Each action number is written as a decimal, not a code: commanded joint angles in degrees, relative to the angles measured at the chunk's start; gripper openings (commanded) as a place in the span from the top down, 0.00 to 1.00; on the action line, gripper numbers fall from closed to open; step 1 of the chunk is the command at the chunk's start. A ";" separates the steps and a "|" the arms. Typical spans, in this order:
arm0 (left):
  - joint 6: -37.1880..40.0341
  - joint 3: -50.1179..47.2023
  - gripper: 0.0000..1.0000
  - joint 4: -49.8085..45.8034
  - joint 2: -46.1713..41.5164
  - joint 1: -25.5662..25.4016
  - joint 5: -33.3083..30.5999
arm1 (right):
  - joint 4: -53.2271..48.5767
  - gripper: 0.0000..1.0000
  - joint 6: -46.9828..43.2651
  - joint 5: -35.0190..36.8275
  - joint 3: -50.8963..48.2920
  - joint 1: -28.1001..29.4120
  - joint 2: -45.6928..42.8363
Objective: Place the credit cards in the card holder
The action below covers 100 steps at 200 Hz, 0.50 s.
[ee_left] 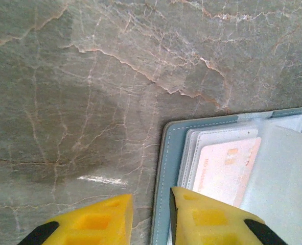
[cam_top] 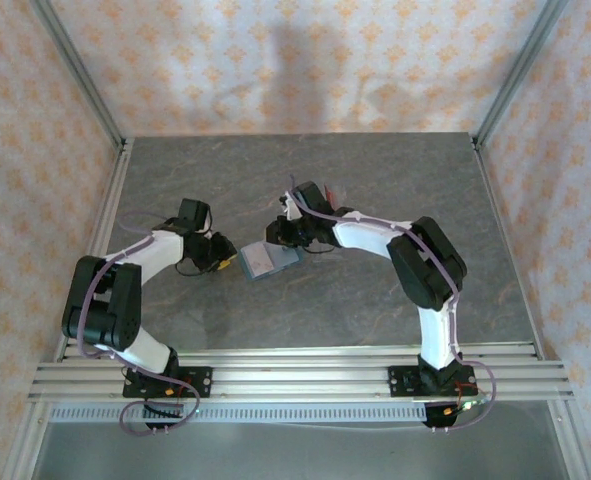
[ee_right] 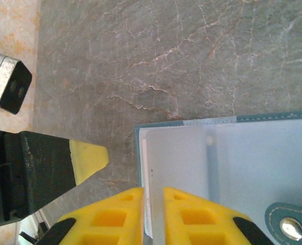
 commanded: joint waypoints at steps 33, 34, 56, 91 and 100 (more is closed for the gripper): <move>1.44 -0.73 0.70 -1.53 -0.95 0.37 1.60 | -5.38 0.93 -3.01 1.30 4.84 1.99 5.31; 1.47 -0.75 0.70 -1.56 -0.94 0.31 1.60 | -5.32 0.93 -3.00 1.19 4.76 2.01 5.34; 1.50 -0.69 0.70 -1.28 -0.44 0.24 1.51 | -4.74 0.93 -2.48 0.24 4.91 2.52 6.15; 1.33 -0.54 0.70 -0.98 0.19 -0.08 1.46 | -0.66 0.84 0.17 -4.11 3.77 2.80 7.03; 1.33 -0.42 0.69 -1.04 0.37 -0.20 1.42 | 0.05 0.82 0.56 -4.58 3.66 2.81 7.20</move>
